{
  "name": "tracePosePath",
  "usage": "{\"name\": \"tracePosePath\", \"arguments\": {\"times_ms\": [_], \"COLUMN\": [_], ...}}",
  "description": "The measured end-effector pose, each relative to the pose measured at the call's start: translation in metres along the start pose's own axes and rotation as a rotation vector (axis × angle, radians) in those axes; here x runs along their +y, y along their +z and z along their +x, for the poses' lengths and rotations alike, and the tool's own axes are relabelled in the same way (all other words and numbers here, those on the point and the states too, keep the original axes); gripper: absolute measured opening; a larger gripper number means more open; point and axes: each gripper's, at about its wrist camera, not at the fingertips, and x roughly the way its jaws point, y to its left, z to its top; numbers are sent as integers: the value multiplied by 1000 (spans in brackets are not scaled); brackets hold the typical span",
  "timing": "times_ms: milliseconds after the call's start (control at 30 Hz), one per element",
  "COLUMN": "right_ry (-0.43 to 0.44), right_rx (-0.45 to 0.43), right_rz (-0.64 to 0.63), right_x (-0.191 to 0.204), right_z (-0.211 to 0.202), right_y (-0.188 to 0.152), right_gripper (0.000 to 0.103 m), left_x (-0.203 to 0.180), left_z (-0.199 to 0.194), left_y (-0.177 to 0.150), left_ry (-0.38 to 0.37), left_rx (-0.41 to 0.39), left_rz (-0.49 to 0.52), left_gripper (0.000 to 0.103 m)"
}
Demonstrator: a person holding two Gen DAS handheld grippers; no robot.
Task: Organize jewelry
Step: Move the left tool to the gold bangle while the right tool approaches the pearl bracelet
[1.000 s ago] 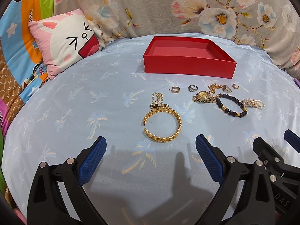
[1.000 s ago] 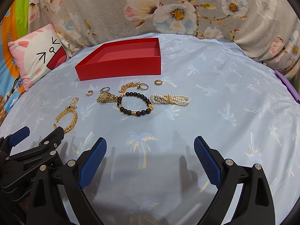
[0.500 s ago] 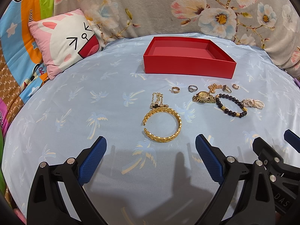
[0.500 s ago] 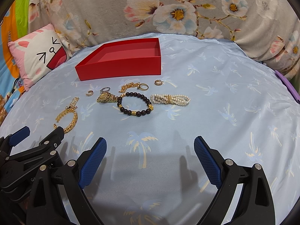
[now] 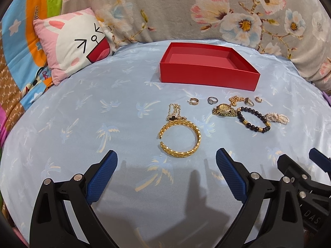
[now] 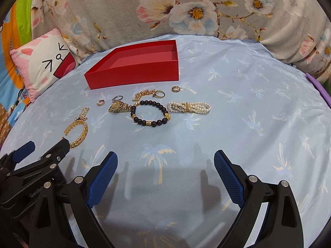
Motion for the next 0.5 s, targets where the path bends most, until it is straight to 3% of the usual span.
{"name": "tracePosePath", "arguments": {"times_ms": [167,333,500], "right_ry": [9,0,7], "right_rx": [49,44,55], "right_rz": [53,94,92], "right_x": [-18,-35,-39], "right_z": [7,10,16], "right_y": [3,6,8], "right_gripper": [92,92,92], "left_x": [21,30,12], "left_z": [4,14,26], "left_y": [0,4,15], "left_ry": [-25,-69,-64], "left_rx": [33,70,73], "left_rz": [-56,-75,-15], "left_gripper": [94,94,94]}}
